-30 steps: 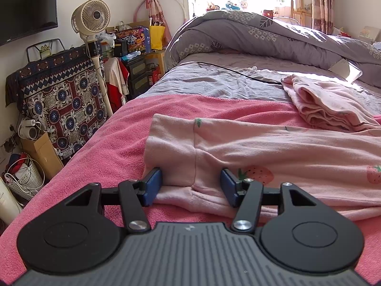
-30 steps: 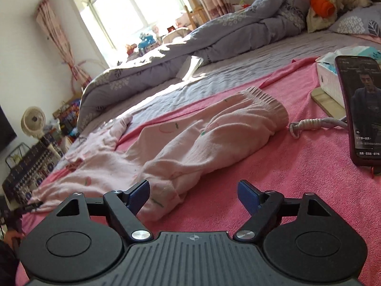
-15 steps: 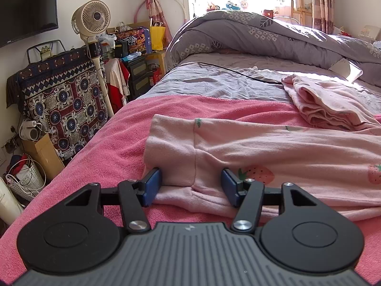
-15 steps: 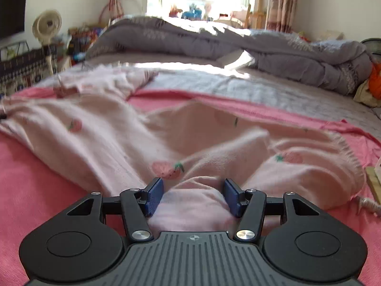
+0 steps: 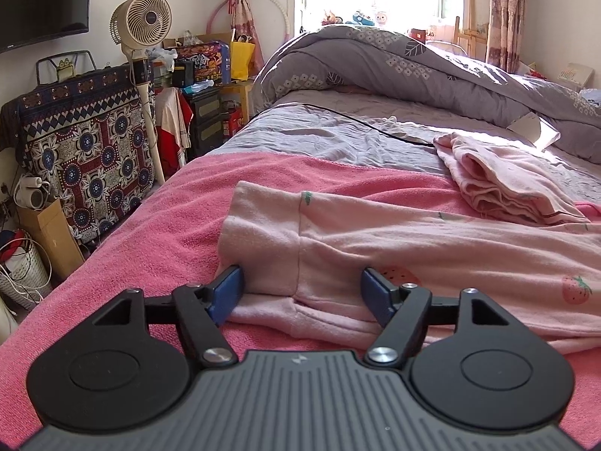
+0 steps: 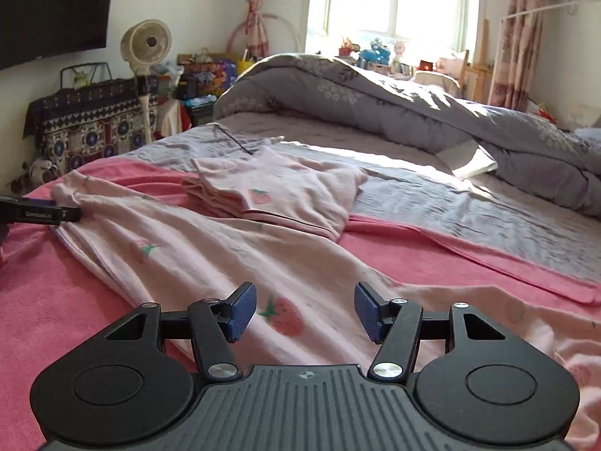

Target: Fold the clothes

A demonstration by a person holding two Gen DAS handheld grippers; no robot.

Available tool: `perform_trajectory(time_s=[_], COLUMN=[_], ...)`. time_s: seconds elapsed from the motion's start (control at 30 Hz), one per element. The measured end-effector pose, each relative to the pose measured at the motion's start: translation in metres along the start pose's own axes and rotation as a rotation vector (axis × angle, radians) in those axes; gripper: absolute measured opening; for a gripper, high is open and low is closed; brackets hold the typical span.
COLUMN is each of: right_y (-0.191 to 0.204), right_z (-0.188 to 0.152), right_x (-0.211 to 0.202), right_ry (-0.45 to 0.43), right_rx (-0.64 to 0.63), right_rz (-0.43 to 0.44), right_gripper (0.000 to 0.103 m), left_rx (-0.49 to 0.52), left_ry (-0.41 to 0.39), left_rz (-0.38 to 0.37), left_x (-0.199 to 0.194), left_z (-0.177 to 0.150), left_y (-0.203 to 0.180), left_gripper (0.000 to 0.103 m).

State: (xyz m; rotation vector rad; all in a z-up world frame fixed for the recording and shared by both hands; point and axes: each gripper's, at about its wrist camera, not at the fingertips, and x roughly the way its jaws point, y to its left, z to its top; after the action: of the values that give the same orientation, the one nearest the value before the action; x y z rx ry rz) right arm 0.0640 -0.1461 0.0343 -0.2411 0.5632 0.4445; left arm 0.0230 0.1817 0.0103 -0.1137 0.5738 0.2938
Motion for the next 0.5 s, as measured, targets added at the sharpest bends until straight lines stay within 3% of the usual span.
perform_trajectory(time_s=[0.1,0.17,0.23,0.37,0.43,0.5], right_y=[0.018,0.011,-0.003,-0.006,0.002,0.025], right_z=[0.007,0.013,0.02,0.014,0.013,0.018], right_x=[0.065,0.087,0.094,0.069,0.05,0.034], right_ry=[0.066,0.08,0.1,0.045,-0.006,-0.046], right_rx=[0.017,0.086,0.173,0.204,0.197,0.113], right_rz=[-0.054,-0.079,-0.067,-0.008,0.061,0.15], right_gripper=[0.057,0.071,0.074,0.07,0.07,0.07], left_rx=[-0.047,-0.076,-0.105,-0.256,-0.348,-0.434], left_ry=[-0.01,-0.018,-0.027,-0.08,-0.113,-0.129], left_rz=[-0.035,-0.056,-0.075,-0.096,-0.103,-0.134], left_x=[-0.001,-0.002,-0.004,-0.011,-0.016,-0.016], left_z=[0.0,-0.001,-0.001,-0.005,-0.008,-0.012], left_y=[0.008,0.013,0.018,0.043,0.058,0.072], left_gripper=[0.072,0.072,0.072,0.072,0.077,0.078])
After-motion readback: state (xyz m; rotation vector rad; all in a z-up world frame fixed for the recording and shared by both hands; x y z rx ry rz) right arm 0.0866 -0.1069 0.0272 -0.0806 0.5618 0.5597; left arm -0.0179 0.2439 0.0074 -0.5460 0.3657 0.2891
